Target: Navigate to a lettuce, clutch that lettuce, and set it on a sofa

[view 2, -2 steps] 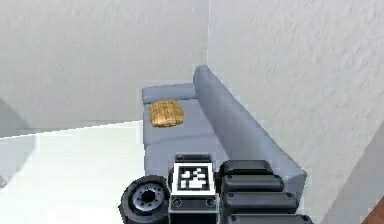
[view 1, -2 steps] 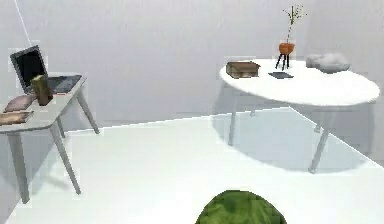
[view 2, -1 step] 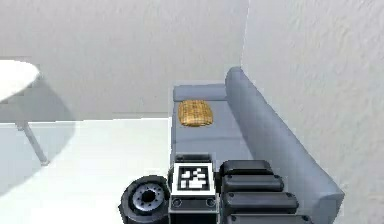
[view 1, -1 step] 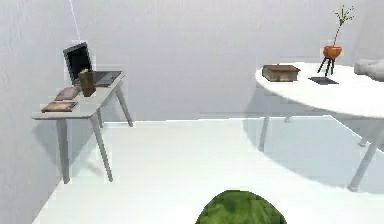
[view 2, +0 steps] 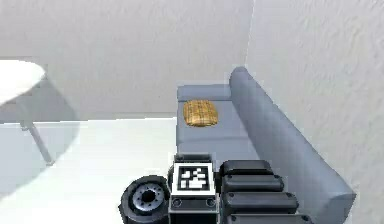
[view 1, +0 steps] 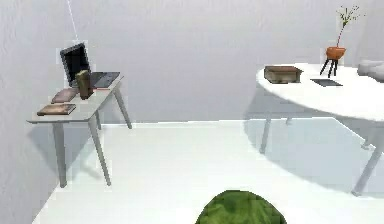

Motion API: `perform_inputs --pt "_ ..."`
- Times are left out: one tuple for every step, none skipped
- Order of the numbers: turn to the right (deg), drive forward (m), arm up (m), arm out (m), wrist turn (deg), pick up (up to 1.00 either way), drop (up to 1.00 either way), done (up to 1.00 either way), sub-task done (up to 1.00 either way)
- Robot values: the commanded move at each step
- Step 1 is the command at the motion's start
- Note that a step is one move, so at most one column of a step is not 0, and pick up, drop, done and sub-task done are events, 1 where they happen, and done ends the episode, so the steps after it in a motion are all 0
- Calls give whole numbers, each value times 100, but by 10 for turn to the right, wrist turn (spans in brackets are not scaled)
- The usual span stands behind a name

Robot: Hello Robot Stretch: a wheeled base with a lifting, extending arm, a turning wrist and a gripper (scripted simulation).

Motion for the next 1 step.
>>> perform_inputs --pt "450 0 0 0 0 0 0 0 0"
